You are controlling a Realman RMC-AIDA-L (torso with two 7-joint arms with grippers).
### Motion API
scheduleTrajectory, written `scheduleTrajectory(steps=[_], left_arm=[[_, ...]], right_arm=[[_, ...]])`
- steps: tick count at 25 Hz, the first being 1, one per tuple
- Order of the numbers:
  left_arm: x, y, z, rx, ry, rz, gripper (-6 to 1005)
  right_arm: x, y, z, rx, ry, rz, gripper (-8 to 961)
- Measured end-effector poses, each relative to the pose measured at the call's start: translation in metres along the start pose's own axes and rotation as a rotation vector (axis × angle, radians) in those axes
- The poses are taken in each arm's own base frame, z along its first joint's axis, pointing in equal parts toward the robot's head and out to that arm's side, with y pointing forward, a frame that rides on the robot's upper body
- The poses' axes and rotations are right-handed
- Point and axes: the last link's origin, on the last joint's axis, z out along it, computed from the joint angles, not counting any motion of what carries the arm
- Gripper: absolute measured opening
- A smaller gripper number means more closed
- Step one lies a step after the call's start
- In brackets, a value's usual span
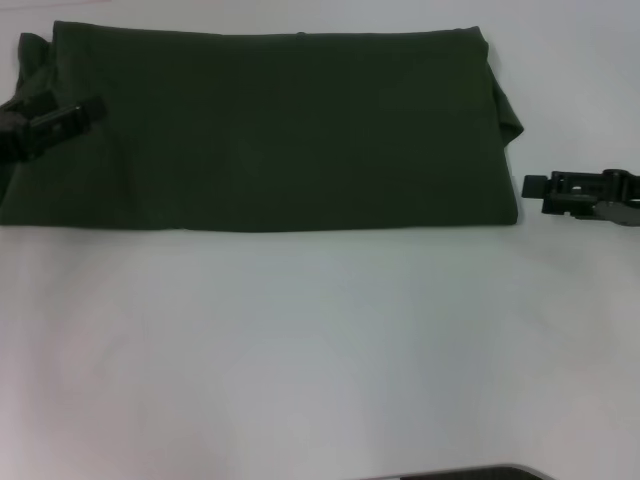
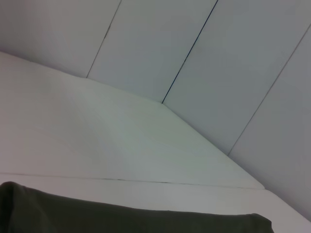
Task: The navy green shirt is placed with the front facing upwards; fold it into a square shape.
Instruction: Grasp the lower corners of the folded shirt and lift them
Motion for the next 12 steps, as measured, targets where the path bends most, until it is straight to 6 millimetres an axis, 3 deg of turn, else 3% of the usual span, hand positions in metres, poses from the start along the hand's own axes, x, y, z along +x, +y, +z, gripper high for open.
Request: scheduleTrajectory(steps=[12], left_arm=[[0.004, -0.001, 0.002, 0.006, 0.003, 0.013, 966]], right_arm=[[0.001, -0.001, 0.019, 0.021, 0.016, 0.003, 790]])
